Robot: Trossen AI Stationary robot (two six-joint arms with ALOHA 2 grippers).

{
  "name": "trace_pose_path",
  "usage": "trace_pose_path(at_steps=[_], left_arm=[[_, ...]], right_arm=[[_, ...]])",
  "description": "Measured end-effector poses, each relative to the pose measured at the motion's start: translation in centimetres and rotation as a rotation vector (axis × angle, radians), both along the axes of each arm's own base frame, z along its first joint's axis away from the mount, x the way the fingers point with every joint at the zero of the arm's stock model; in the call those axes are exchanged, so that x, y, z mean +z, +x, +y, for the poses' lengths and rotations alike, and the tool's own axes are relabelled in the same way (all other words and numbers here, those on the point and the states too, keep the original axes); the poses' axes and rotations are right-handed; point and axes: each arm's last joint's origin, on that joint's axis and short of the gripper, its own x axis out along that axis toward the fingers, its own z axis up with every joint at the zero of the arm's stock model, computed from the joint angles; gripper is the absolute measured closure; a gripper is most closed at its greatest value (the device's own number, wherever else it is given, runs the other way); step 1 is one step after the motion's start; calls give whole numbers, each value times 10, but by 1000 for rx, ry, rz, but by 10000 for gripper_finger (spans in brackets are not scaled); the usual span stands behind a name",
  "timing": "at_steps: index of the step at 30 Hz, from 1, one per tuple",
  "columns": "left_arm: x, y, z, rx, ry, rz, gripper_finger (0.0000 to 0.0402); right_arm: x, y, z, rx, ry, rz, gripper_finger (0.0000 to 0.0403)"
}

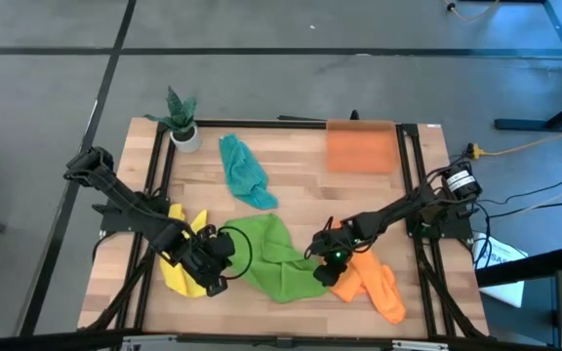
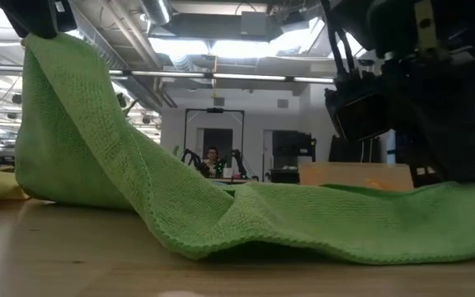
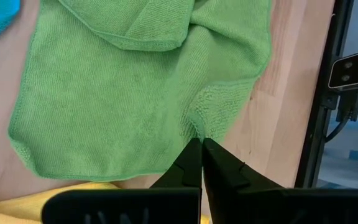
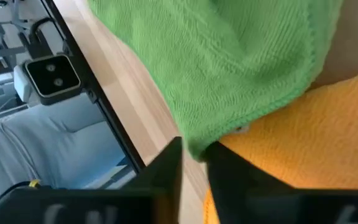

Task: Roll microfiber towels into tight, uniform cylinder then place into a basket
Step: Fold the green towel

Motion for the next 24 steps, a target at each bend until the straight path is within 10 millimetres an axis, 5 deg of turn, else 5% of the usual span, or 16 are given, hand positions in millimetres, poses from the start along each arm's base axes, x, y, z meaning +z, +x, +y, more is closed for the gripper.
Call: trace_pose_path(at_steps=[3,12,24], left_arm=[[0,0,0,0,0,0,401],[5,-3,2,2,-9,-19,401],[37,-24,15,-44,26,-150,401]], right_arm=[[0,-1,4,13,0,-2,391],[13,-2,7,60,-4,-76,399],[111,-2,-3,58,-183,-315,401]])
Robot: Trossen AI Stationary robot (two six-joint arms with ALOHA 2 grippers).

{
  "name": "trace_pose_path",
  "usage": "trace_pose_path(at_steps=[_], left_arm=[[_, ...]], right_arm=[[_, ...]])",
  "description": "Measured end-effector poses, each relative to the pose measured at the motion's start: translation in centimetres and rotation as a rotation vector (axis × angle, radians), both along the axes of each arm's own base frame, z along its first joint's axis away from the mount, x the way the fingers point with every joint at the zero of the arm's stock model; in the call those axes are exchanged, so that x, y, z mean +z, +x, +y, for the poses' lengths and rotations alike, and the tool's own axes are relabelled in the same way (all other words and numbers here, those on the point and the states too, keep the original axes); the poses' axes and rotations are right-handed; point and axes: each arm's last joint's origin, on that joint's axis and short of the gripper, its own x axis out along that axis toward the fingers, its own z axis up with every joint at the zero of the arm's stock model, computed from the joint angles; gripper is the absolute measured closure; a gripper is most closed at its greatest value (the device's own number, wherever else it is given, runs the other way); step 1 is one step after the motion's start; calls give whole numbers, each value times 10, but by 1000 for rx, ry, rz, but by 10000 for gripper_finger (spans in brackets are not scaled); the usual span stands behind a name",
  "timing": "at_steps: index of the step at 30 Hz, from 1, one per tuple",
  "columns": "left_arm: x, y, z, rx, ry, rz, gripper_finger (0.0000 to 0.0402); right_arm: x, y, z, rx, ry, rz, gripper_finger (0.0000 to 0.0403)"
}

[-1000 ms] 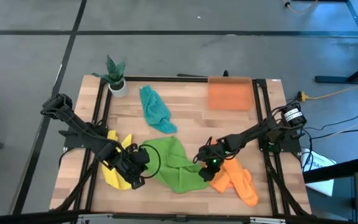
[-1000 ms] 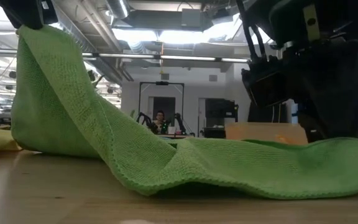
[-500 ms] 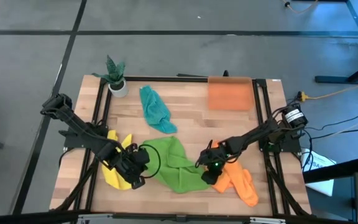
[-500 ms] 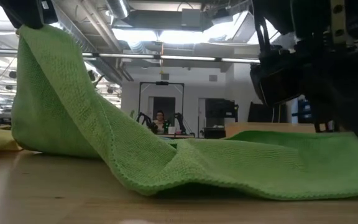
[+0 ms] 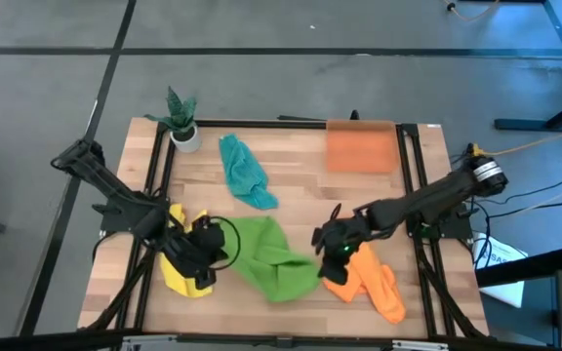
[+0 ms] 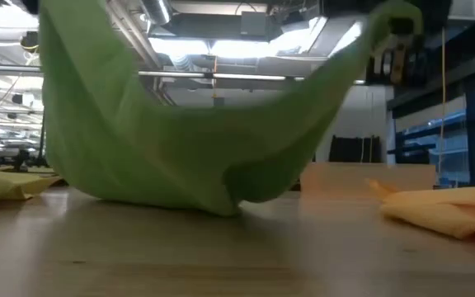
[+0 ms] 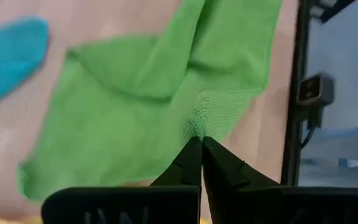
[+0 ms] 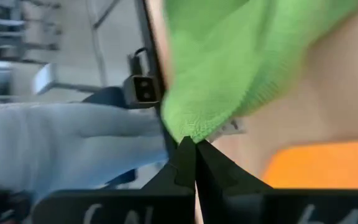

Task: Roll microfiber towels into tight, uniform cylinder then place into a basket
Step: Fold the green towel

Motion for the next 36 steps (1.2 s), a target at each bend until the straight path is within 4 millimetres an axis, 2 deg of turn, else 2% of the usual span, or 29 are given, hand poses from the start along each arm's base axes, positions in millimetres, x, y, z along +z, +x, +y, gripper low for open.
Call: trace_pose_path(at_steps=[5,10,17,21,23,26,28,31,34,36], left_arm=[[25,-13,17,47,78,-164,402],[47,-26,39,116,226,-309,402],[76,-33,64,141,400,-478,402],[88,-41,82,225,432,-533,402],[88,-42,88,237,430,-524,402],[84,-41,91,170,385,-481,402],[82,-37,91,127,338,-468,402],[80,-32,95,209,385,-457,402],[81,-32,99,167,359,-455,402],[81,-29,103,220,385,-449,402]], right_arm=[[49,-13,-19,-88,-177,-28,402],[91,-28,-43,-188,-388,-69,402],[136,-46,-76,-311,-643,-159,403],[161,-56,-91,-408,-698,-238,403],[168,-60,-97,-452,-684,-246,403],[169,-66,-102,-526,-638,-201,403],[167,-66,-103,-487,-631,-200,403],[167,-66,-104,-500,-638,-190,403],[166,-67,-108,-487,-649,-184,403],[167,-65,-110,-514,-655,-197,403]])
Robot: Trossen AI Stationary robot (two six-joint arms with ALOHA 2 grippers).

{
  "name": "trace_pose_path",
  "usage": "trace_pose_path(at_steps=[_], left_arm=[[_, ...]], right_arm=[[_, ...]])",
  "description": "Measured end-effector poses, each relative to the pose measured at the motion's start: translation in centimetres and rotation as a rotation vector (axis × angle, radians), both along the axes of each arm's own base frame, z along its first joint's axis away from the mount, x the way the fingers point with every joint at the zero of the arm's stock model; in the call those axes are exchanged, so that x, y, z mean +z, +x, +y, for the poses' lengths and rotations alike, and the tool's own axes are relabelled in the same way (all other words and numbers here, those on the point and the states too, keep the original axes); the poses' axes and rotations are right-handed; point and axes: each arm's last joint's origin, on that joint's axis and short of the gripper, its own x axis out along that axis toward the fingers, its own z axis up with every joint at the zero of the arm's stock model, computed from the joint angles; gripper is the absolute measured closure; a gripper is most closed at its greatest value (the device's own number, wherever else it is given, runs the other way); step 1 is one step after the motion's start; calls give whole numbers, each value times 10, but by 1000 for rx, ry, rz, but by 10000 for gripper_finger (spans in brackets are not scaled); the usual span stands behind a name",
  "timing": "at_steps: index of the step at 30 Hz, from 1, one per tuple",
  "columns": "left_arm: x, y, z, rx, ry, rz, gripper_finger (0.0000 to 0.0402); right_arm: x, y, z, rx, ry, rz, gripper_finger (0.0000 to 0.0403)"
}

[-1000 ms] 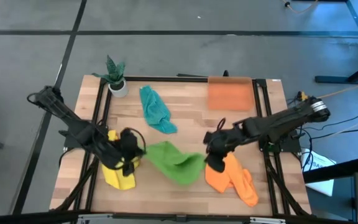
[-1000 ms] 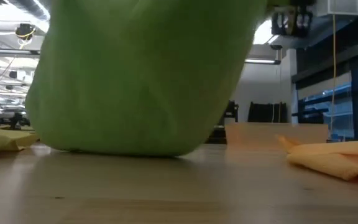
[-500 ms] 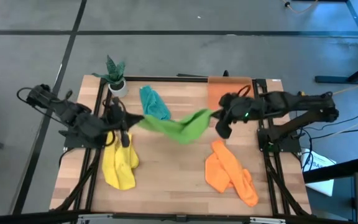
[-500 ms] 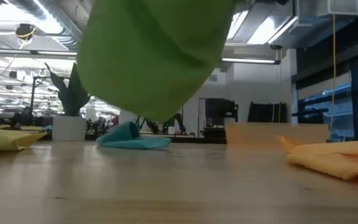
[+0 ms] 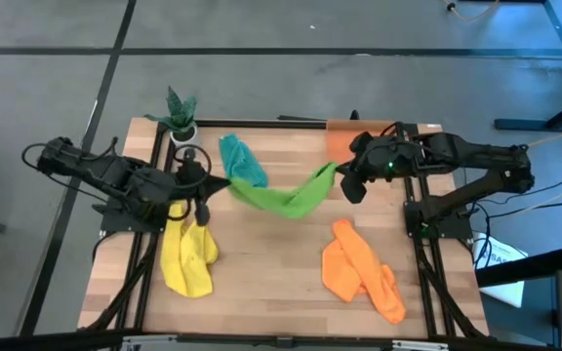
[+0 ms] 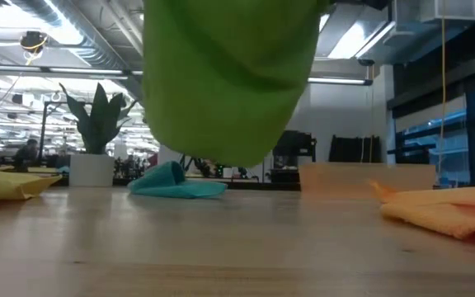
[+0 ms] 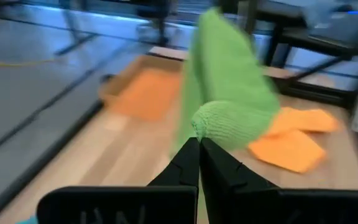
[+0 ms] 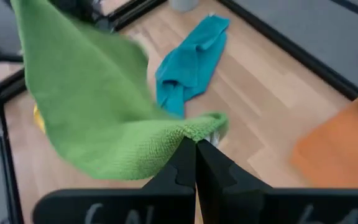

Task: Roll microfiber towels into tight, uniform cylinder then place into a basket
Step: Fold the green towel

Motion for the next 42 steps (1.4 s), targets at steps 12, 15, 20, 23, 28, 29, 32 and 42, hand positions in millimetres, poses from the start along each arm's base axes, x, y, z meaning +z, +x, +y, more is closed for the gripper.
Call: trace_pose_path(at_steps=[12,15,20,23,28,29,32,42], left_arm=[[-10,-6,31,135,6,139,402],[-10,-6,42,178,37,155,402],[-10,-4,52,170,61,179,402],[-15,0,49,100,34,224,402],[-28,10,37,-23,-44,322,402],[-30,13,32,-53,-57,330,402],[-35,21,20,-133,-90,350,402],[-67,45,-34,-233,-274,487,402]], right_arm=[[-2,-4,-26,-87,-141,74,403],[-2,-5,-37,-106,-194,99,403],[-2,-6,-44,-85,-237,130,403],[-11,-4,-42,-46,-208,150,403],[-49,1,-28,40,-104,238,403],[-57,2,-24,55,-83,253,403],[-77,3,-12,82,-11,298,403],[-114,-3,28,225,166,383,403]])
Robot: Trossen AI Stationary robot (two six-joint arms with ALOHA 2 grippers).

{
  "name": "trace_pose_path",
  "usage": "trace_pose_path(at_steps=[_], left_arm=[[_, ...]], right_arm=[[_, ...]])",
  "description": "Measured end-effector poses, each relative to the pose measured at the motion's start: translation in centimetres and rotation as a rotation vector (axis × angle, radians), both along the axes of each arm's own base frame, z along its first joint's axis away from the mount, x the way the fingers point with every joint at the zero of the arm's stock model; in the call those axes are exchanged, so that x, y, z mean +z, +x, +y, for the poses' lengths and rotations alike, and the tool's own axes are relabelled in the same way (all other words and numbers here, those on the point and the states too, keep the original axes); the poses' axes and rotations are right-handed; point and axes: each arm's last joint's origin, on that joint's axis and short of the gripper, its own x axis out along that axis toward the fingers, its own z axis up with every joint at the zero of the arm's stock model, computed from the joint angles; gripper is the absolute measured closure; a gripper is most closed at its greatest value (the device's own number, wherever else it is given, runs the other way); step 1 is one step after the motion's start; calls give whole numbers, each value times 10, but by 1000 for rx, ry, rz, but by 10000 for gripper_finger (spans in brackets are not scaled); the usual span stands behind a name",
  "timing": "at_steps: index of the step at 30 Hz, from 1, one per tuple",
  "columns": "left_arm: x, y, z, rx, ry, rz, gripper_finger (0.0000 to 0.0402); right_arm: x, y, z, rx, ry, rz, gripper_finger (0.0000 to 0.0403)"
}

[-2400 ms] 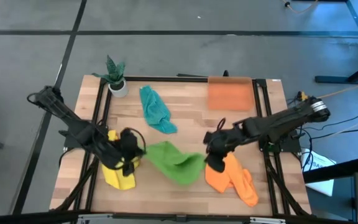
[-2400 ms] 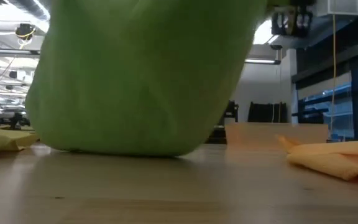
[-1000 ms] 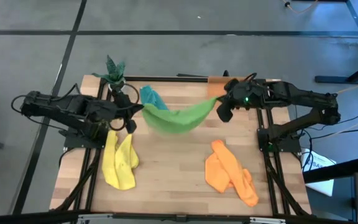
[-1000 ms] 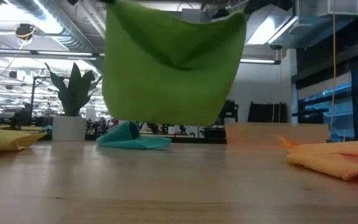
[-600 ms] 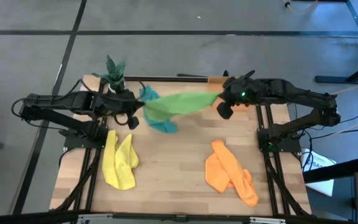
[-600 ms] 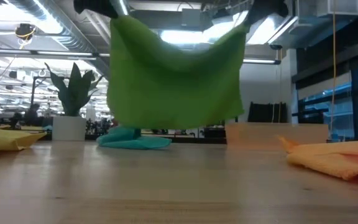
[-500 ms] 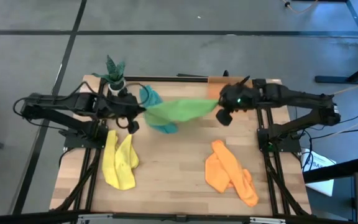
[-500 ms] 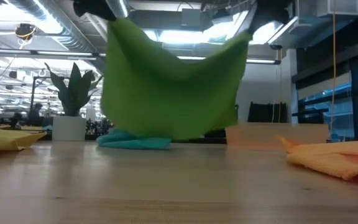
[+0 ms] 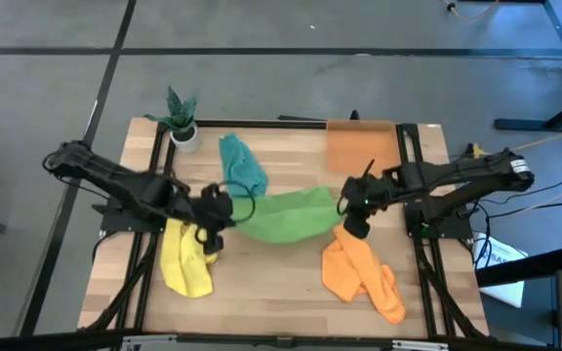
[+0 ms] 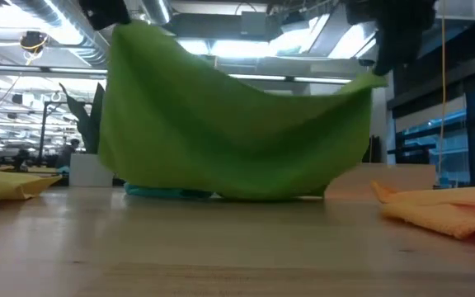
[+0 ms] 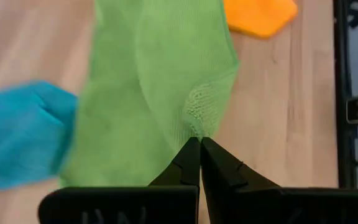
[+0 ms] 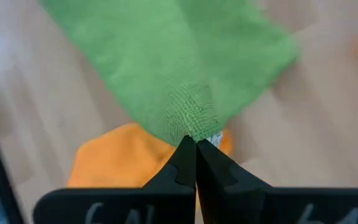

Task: Roll microfiber towels into tight, uniform cylinder then place into a basket
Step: Fold the green towel

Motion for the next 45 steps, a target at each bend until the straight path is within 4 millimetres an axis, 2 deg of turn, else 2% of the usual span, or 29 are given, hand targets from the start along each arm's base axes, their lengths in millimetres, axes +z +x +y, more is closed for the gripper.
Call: trace_pose_path(at_steps=[9,16,22,32,45], left_arm=[[-36,20,-58,-21,-137,90,402],[-61,28,-88,-19,-205,146,402],[-77,33,-98,4,-225,202,402],[-75,37,-106,-27,-280,152,402],[-114,51,-128,-69,-337,239,402]], right_arm=[[-31,-4,33,99,149,4,403],[-40,-9,42,113,196,48,403],[-40,-9,42,115,197,46,403],[-46,-7,47,141,229,86,403],[-88,11,66,185,220,274,403]])
